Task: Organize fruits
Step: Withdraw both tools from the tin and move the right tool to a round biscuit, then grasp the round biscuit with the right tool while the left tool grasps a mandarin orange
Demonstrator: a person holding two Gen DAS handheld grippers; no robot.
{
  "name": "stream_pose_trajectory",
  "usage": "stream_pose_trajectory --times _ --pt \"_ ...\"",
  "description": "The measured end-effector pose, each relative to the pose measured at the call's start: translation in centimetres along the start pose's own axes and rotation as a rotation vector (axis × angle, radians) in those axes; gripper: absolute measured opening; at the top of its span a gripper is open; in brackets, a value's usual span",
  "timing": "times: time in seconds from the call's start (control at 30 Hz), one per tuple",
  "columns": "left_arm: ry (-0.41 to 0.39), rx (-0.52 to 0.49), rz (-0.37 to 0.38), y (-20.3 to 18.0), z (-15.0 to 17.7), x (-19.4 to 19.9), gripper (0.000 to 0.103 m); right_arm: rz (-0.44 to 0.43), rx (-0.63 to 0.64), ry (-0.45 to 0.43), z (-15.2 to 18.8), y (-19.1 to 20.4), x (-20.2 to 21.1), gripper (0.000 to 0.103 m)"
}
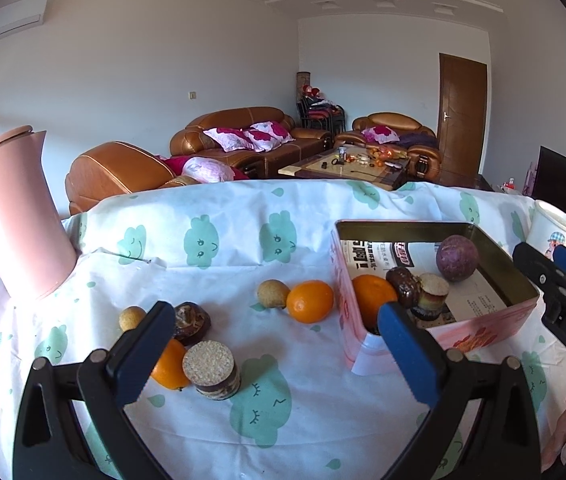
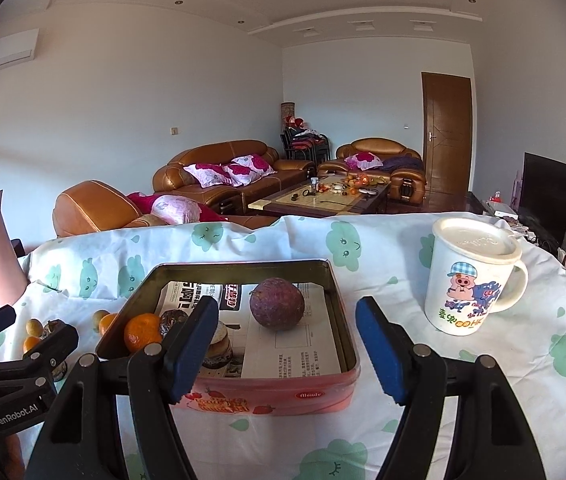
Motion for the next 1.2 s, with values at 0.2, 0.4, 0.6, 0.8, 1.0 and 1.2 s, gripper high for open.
stream_pose_trajectory --times 0.2,0.4,0.6,0.8,1.0,1.2 --pt "0.023 0.009 -0.015 1.9 0.2 -0.2 0.103 -0.009 0.000 0.019 1.0 1.1 0.9 0.073" --pt "0.050 0.075 -0.057 6.4 0.1 -0.6 0.103 -0.053 0.057 0.052 2.0 4.2 1.3 0.073" --pt "0.074 0.200 -0.124 13.0 -0.1 -0.8 0.103 -0.158 0.150 0.117 3.3 9.2 1.2 0.073" --pt "0.105 0.290 -0.186 17.9 0.3 -1.1 0.103 -0.331 0.205 0.243 4.8 15.3 -0.1 0.072" --pt "0.125 0.311 -0.171 19.5 0.4 -1.1 0.103 -0.353 0.257 0.340 5.4 20.2 -2.7 0.070" --pt "0.137 0.268 -0.162 18.8 0.2 -1.2 0.102 -0.367 0.220 0.458 5.6 22.2 -6.1 0.056"
Point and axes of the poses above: each gripper's, at about its wrist camera, not at the fingertips, and x roughly against the way its jaws point, y to its left, z to its underside, the point moved 6 cm from there along -x, roughly the way its jaws point, and after that the axes turned 14 degrees about y, right-handed, at the moved point
